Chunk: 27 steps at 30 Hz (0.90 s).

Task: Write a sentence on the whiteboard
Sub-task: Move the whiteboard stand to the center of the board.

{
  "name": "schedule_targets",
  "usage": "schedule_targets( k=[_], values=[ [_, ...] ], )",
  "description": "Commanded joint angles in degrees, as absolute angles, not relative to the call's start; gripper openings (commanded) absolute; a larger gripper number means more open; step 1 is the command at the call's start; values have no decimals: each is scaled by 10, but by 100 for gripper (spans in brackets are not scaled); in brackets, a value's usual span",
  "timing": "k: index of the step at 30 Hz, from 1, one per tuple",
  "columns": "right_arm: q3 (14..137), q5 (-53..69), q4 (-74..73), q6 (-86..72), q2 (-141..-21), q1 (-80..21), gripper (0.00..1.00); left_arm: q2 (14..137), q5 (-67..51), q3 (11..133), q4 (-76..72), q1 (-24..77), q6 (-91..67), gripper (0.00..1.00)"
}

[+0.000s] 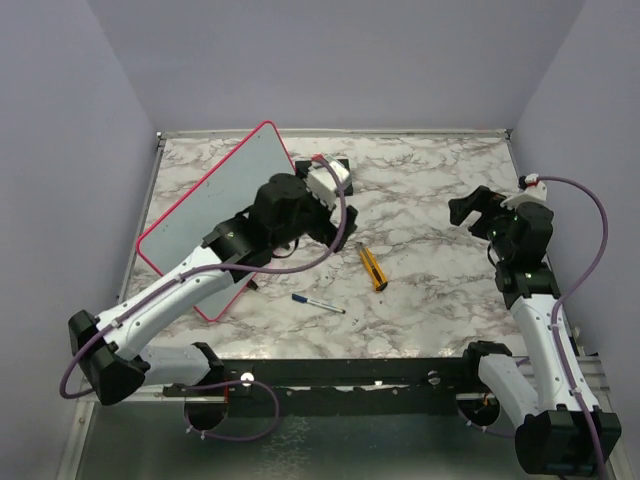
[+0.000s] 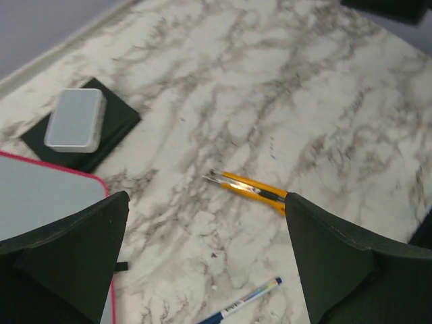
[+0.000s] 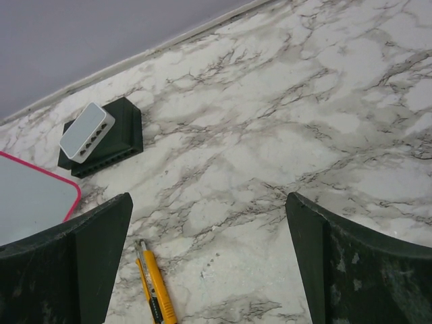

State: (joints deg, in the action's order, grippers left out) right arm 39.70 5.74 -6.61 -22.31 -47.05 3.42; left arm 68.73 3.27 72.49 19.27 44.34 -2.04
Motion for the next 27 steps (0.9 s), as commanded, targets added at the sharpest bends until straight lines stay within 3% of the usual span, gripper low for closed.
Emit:
schedule_targets(
  k=[1,9,14,21,27],
  values=[
    [414,99,-88,-210,-482,33,100,724,-89,673,240,516,58,99],
    [414,140,-81,-216,-516,32,100,802,-57,586,282,578,57,99],
    [407,165,-69,-225,-534,33,100,821,99,545,223,548,-98,99],
    [402,168,-67,-221,-539,33,100,755,361,448,148,535,-373,99],
    [401,171,-63,-217,-545,33,99,715,489,383,137,519,-506,96]
  ],
)
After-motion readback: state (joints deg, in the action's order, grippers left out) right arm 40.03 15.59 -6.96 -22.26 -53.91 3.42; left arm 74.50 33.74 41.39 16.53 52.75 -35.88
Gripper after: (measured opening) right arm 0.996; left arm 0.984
